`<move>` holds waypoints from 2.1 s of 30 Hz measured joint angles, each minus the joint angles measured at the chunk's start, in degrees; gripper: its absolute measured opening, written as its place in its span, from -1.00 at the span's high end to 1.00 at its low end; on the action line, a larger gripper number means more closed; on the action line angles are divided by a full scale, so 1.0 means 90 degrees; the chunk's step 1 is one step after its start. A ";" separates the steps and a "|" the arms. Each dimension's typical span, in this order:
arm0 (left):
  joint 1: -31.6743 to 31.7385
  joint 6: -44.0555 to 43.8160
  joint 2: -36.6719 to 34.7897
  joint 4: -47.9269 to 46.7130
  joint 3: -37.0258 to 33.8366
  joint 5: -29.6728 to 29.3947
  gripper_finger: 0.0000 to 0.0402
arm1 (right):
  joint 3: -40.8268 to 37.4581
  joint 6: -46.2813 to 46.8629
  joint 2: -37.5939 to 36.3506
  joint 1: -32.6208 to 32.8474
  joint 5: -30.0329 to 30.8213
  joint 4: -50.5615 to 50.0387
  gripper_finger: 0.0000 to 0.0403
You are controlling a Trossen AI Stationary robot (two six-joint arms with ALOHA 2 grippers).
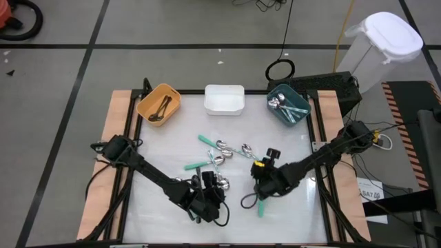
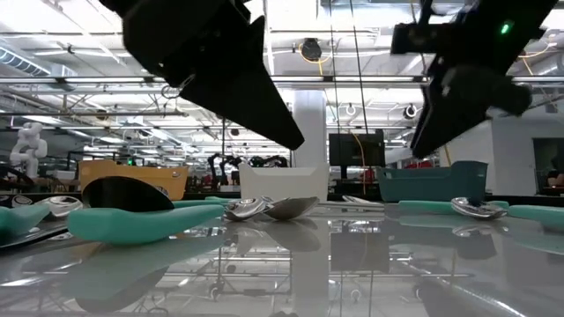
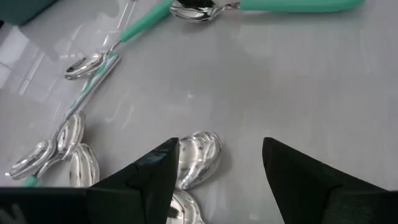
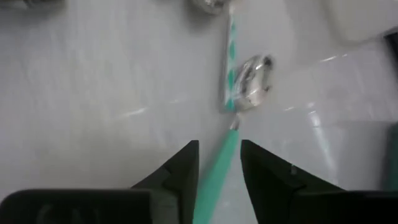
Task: Sort silverware by color (type)
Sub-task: Put the blue spoon into the white bin
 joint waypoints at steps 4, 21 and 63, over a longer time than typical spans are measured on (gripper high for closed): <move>-0.0018 -0.0158 0.0000 -0.0001 0.0000 0.0021 -0.15 | -0.0582 -0.0681 0.0005 -0.0472 -0.0453 0.1010 0.29; 0.0023 -0.0288 0.0000 0.0009 -0.0002 0.0022 -0.15 | -0.1582 -0.1009 -0.0034 -0.1884 -0.2007 0.2359 0.24; 0.0176 -0.0201 0.0000 0.0530 -0.0007 0.0017 -0.15 | -0.1163 -0.1995 -0.1652 -0.2003 -0.1943 0.2168 0.80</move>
